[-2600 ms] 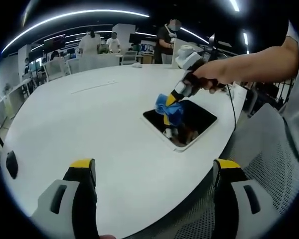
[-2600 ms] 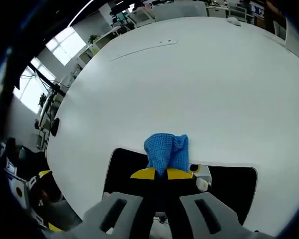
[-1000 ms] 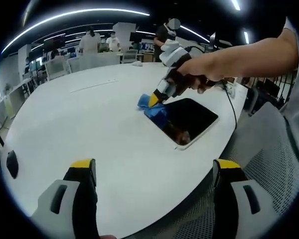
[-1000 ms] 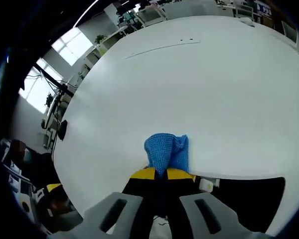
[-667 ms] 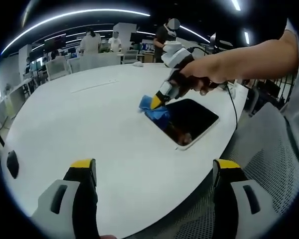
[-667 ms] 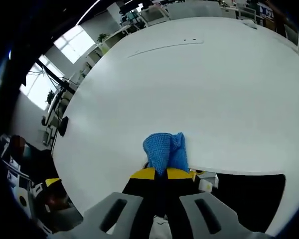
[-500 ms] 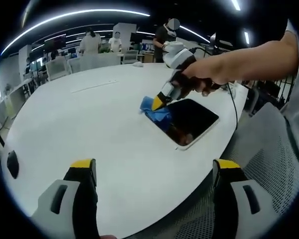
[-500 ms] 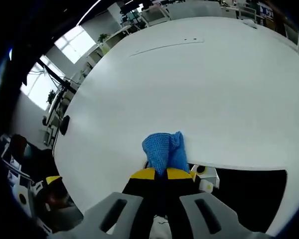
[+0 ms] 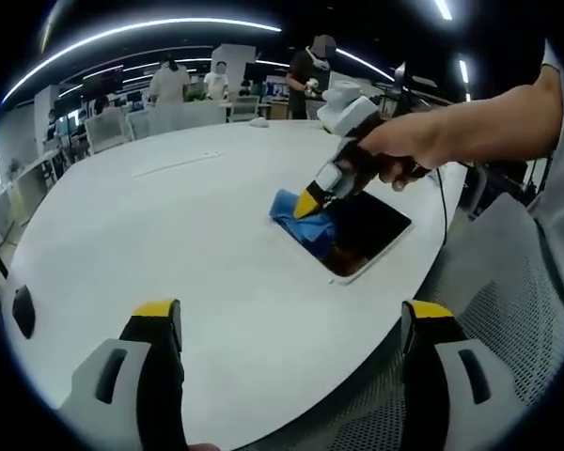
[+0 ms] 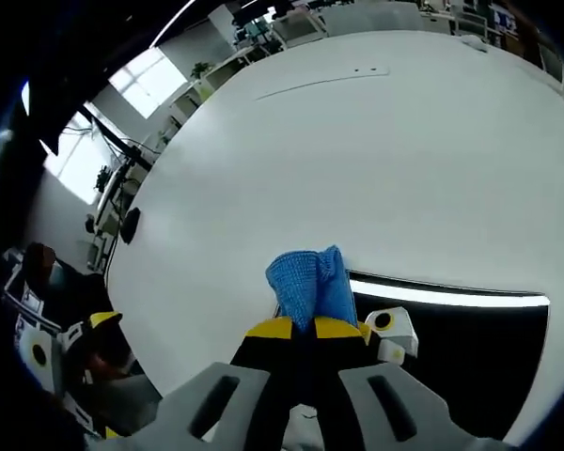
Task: Wipe the mirror surface with the cleaning cloth until all visible marks leave the cleaned area.
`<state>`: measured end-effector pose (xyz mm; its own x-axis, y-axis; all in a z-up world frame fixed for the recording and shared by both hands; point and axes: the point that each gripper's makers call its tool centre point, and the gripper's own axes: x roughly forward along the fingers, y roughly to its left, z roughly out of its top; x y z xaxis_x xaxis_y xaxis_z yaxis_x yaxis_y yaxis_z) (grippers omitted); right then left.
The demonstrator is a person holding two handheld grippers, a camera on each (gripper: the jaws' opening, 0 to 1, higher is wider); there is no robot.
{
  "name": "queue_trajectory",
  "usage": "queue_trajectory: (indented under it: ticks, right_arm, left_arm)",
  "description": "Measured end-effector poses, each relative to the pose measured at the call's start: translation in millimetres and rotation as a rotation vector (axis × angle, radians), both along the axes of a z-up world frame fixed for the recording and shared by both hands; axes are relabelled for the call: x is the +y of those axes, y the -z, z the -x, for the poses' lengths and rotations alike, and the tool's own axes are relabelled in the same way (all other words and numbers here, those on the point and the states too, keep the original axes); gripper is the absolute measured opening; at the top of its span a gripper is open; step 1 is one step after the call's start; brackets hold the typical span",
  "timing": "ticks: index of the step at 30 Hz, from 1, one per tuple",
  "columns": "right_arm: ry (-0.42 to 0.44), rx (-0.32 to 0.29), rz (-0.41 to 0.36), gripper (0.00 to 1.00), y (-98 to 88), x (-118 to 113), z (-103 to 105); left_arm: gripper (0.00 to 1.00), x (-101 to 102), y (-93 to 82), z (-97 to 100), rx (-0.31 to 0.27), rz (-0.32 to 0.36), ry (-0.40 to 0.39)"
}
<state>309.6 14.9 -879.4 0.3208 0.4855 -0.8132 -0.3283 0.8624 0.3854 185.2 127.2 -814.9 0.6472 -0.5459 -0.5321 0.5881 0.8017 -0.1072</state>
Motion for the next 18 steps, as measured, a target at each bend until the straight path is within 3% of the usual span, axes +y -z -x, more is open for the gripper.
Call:
queue_trajectory:
  ticks: [18]
  right_arm:
    - [-0.008,0.028,-0.039,0.0,-5.4,2.8,25.7]
  left_arm:
    - [0.97,-3.7,-3.1,1.4,-0.003,-0.002,0.011]
